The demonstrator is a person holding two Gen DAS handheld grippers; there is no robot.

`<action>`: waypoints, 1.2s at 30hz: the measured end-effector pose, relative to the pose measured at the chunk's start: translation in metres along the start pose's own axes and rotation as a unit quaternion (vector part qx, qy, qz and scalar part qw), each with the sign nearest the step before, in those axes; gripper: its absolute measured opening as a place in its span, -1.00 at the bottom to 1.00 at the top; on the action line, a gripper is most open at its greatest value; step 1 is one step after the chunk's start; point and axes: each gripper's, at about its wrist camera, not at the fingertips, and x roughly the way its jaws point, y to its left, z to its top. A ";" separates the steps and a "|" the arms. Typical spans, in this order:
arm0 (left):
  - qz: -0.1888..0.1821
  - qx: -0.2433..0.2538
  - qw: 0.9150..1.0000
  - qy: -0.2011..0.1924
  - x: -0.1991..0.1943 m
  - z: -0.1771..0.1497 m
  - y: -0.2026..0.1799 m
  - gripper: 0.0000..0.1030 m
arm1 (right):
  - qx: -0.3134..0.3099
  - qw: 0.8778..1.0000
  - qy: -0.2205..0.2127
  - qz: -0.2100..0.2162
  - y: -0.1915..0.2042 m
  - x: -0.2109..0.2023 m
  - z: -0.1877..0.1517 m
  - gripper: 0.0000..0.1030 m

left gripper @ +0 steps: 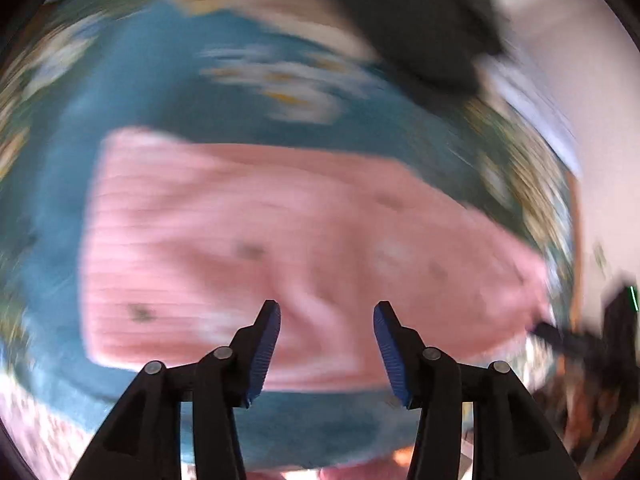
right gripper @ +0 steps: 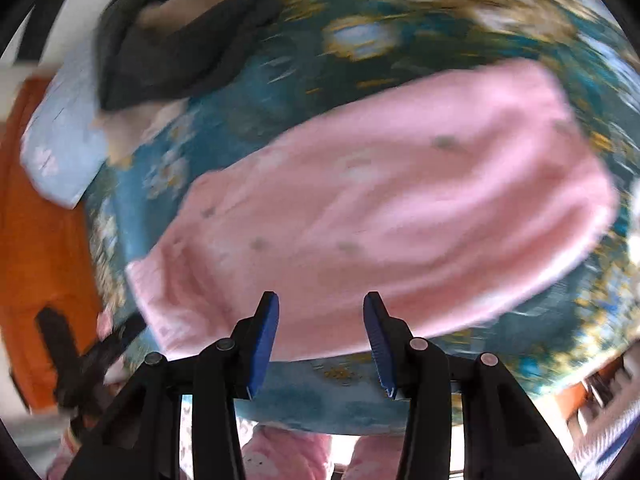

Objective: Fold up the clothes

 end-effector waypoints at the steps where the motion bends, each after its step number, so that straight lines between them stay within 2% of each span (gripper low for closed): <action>1: 0.026 -0.017 1.000 0.000 0.001 0.004 0.016 0.02 | -0.021 1.000 0.009 0.012 0.017 0.010 0.000 -0.12; 2: 0.051 -0.033 0.998 0.000 0.003 0.007 0.031 0.02 | -0.043 0.998 0.023 0.026 0.037 0.023 0.000 -0.09; 3: 0.063 -0.042 0.997 0.003 0.002 0.007 0.043 0.02 | -0.063 0.996 0.039 0.041 0.058 0.038 0.000 0.04; 4: 0.074 -0.050 0.996 0.006 0.001 0.007 0.054 0.02 | -0.082 0.994 0.054 0.056 0.079 0.054 0.000 0.09; 6: 0.096 -0.066 0.993 0.012 0.000 0.007 0.078 0.02 | -0.112 0.987 0.081 0.078 0.119 0.087 -0.002 0.09; 10: 0.096 -0.065 0.993 0.018 -0.014 -0.002 0.106 0.02 | -0.128 0.983 0.109 0.079 0.165 0.143 -0.001 0.09; 12: 0.098 -0.061 0.993 0.024 -0.018 -0.008 0.117 0.02 | -0.122 0.984 0.119 0.059 0.174 0.168 0.000 0.09; 15: 0.099 -0.057 0.993 0.031 -0.025 -0.013 0.139 0.02 | -0.104 0.987 0.124 0.020 0.173 0.188 0.002 0.09; 17: 0.095 -0.056 0.993 0.031 -0.029 -0.011 0.147 0.02 | -0.080 0.989 0.121 0.016 0.171 0.190 0.001 0.09; 18: 0.094 -0.054 0.994 0.030 -0.030 -0.010 0.149 0.02 | -0.069 0.991 0.116 0.016 0.170 0.189 0.002 -0.05; 19: 0.094 -0.053 0.994 0.031 -0.030 -0.007 0.152 0.02 | -0.059 0.992 0.111 0.018 0.169 0.187 0.002 -0.45; 20: 0.092 -0.052 0.994 0.032 -0.029 -0.004 0.153 0.02 | -0.057 0.992 0.110 0.030 0.170 0.183 0.001 -0.64; 21: 0.090 -0.051 0.994 0.032 -0.028 -0.001 0.153 0.02 | -0.056 0.992 0.108 0.041 0.171 0.179 0.001 -0.77; 22: 0.088 -0.050 0.994 0.033 -0.026 0.002 0.154 0.02 | -0.055 0.991 0.107 0.053 0.172 0.175 0.001 -0.80; 24: 0.081 -0.048 0.995 0.032 -0.025 0.007 0.152 0.02 | -0.075 0.991 0.083 0.078 0.174 0.154 -0.001 -0.81; 26: 0.078 -0.040 0.996 0.035 -0.023 0.009 0.147 0.02 | -0.071 0.992 0.055 0.083 0.165 0.133 0.001 -0.82; 29: 0.075 -0.028 0.996 0.041 -0.019 0.011 0.139 0.02 | -0.022 0.998 0.037 0.054 0.130 0.126 0.003 -0.82; 32: 0.077 -0.017 0.996 0.048 -0.014 0.011 0.126 0.02 | 0.006 0.998 0.063 0.018 0.107 0.148 0.005 -0.81; 36: 0.080 0.009 0.996 0.043 -0.005 0.015 0.100 0.02 | -0.016 0.997 0.078 -0.022 0.118 0.170 0.004 -0.72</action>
